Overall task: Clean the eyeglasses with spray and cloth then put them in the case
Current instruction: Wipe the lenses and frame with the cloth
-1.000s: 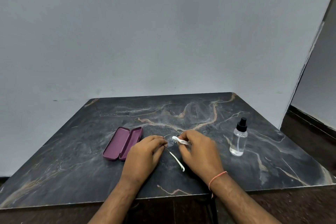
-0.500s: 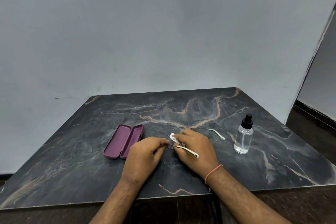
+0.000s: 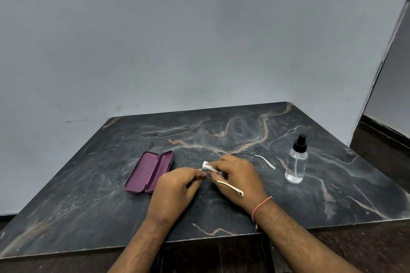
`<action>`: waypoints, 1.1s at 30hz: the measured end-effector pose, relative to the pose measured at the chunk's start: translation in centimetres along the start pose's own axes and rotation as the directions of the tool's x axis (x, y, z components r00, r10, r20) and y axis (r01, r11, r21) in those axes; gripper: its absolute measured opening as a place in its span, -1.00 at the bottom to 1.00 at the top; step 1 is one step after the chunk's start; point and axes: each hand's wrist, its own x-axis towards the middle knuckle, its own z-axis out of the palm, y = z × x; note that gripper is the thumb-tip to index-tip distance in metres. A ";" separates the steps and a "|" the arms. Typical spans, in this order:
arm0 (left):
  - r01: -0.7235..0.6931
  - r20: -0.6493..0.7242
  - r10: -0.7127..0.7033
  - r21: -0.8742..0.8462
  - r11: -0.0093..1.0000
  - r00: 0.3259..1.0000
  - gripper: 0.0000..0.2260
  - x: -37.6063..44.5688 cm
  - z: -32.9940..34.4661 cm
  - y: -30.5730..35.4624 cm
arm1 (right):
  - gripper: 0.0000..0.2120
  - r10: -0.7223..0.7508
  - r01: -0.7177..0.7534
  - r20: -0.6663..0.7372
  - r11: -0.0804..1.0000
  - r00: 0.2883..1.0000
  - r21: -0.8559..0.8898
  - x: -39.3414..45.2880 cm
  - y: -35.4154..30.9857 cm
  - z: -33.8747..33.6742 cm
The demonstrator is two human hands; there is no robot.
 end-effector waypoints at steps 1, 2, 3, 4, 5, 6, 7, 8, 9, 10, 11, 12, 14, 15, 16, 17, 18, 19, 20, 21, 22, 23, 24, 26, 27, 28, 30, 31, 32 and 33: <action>0.001 -0.005 -0.001 0.005 1.000 1.000 -0.81 0.0 0.0 0.0 | -0.85 -0.018 0.017 0.022 0.999 1.000 0.033 -0.1 -0.2 -0.1; 0.002 -0.012 -0.002 0.009 1.000 1.000 -0.81 -0.1 -0.1 0.1 | -0.86 -0.024 0.022 0.033 0.999 0.999 0.046 -0.2 -0.3 -0.2; 0.001 -0.017 -0.001 0.011 1.000 1.000 -0.81 -0.1 -0.2 0.1 | -0.85 -0.014 0.013 0.030 0.999 0.999 0.035 -0.3 -0.4 -0.2; 0.000 -0.021 0.000 0.008 1.000 1.000 -0.81 -0.1 -0.2 0.1 | -0.84 0.007 -0.008 0.016 1.000 1.000 0.008 -0.4 -0.4 -0.1; -0.001 -0.025 0.001 0.005 1.000 1.000 -0.81 -0.1 -0.2 0.2 | -0.82 0.030 -0.030 -0.001 0.999 1.000 -0.026 -0.3 -0.3 0.0; -0.004 -0.028 0.004 0.003 1.000 1.000 -0.82 -0.1 -0.2 0.2 | -0.81 0.047 -0.048 -0.018 0.997 0.999 -0.061 -0.3 -0.2 0.0; -0.007 -0.027 0.007 0.002 1.000 1.000 -0.83 -0.1 -0.2 0.2 | -0.80 0.049 -0.052 -0.038 0.995 0.998 -0.090 -0.2 0.0 0.1; -0.010 -0.024 0.011 0.003 1.000 1.000 -0.84 -0.1 -0.1 0.1 | -0.81 0.043 -0.048 -0.055 0.993 0.998 -0.105 -0.1 0.1 0.1; -0.014 -0.019 0.014 0.004 1.000 1.000 -0.84 -0.1 -0.1 0.1 | -0.82 0.033 -0.040 -0.063 0.994 0.997 -0.106 0.0 0.2 0.1; -0.014 -0.016 0.014 0.005 1.000 1.000 -0.83 -0.1 -0.1 0.0 | -0.83 0.026 -0.031 -0.053 0.995 0.998 -0.091 0.0 0.1 0.0; -0.011 -0.015 0.011 0.005 1.000 1.000 -0.83 -0.1 -0.1 0.0 | -0.81 0.018 -0.020 -0.029 0.998 0.999 -0.064 -0.1 0.0 -0.1; -0.006 -0.017 0.006 0.007 1.000 1.000 -0.82 -0.1 -0.1 -0.1 | -0.79 0.011 -0.011 0.010 0.999 1.000 -0.033 -0.2 -0.2 -0.2; -0.002 -0.022 0.002 0.012 1.000 1.000 -0.81 -0.1 0.0 -0.2 | -0.77 0.013 -0.013 0.078 1.000 0.997 0.004 -0.3 -0.6 -0.3; -0.006 -0.022 0.006 0.013 1.000 1.000 -0.80 -0.1 0.0 -0.2 | -0.78 0.027 -0.026 0.087 1.000 0.996 -0.004 -0.3 -0.6 -0.2; -0.013 -0.021 0.013 0.010 1.000 1.000 -0.80 -0.1 0.1 -0.3 | -0.78 0.046 -0.044 0.079 0.998 0.996 -0.035 -0.3 -0.6 -0.1; -0.019 -0.023 0.020 0.007 1.000 1.000 -0.80 -0.1 0.1 -0.3 | -0.77 0.057 -0.052 0.057 0.996 0.997 -0.076 -0.2 -0.4 0.0; -0.023 -0.027 0.023 0.005 1.000 0.999 -0.81 -0.1 0.1 -0.3 | -0.76 0.062 -0.058 0.031 0.992 0.998 -0.109 -0.2 -0.2 0.0; -0.025 -0.031 0.025 0.003 1.000 0.999 -0.82 -0.1 0.1 -0.3 | -0.78 0.061 -0.060 0.004 0.991 0.998 -0.116 -0.1 0.0 0.1; -0.025 -0.034 0.024 -0.002 1.000 0.999 -0.82 -0.1 0.1 -0.3 | -0.85 0.059 -0.060 -0.013 0.994 0.998 -0.088 -0.1 0.0 0.1; -0.024 -0.036 0.024 -0.007 1.000 0.999 -0.81 -0.1 0.1 -0.3 | -0.90 0.058 -0.058 -0.012 0.998 0.998 -0.031 -0.1 -0.1 0.1; -0.023 -0.037 0.022 -0.009 1.000 0.999 -0.80 -0.1 0.1 -0.3 | -0.88 0.059 -0.060 0.008 0.998 0.998 0.024 -0.2 -0.3 -0.1; -0.020 -0.038 0.020 -0.007 1.000 0.999 -0.79 -0.2 0.1 -0.3 | -0.84 0.056 -0.058 0.037 0.996 0.998 0.061 -0.4 -0.5 -0.2; -0.016 -0.040 0.016 -0.003 1.000 0.999 -0.78 -0.2 0.1 -0.2 | -0.80 0.059 -0.063 0.066 0.996 0.996 0.068 -0.4 -0.8 -0.2; -0.012 -0.051 0.012 0.001 1.000 0.999 -0.78 -0.1 0.0 -0.3 | -0.78 0.086 -0.089 0.078 0.995 0.993 0.033 -0.5 -0.7 -0.2; -0.015 -0.056 0.015 0.001 1.000 0.998 -0.79 -0.1 0.0 -0.3 | -0.79 0.097 -0.097 0.058 0.995 0.994 -0.005 -0.4 -0.5 -0.1; -0.019 -0.058 0.019 0.000 1.000 0.998 -0.79 -0.2 0.0 -0.3 | -0.79 0.100 -0.099 0.030 0.994 0.994 -0.045 -0.3 -0.3 0.0; -0.025 -0.053 0.025 0.003 1.000 0.998 -0.81 -0.2 0.1 -0.2 | -0.76 0.094 -0.095 -0.013 0.992 0.995 -0.086 0.0 0.1 0.1; -0.027 -0.051 0.028 0.006 1.000 0.998 -0.81 -0.2 0.1 -0.2 | -0.74 0.082 -0.084 -0.022 0.993 0.996 -0.085 0.0 0.1 0.2; -0.028 -0.050 0.028 0.009 1.000 0.998 -0.82 -0.2 0.1 -0.2 | -0.70 0.068 -0.069 -0.018 0.994 0.998 -0.079 0.1 0.0 0.1; -0.027 -0.049 0.028 0.013 1.000 0.998 -0.82 -0.2 0.1 -0.3 | -0.67 0.056 -0.056 0.000 0.996 0.998 -0.071 0.0 -0.2 0.1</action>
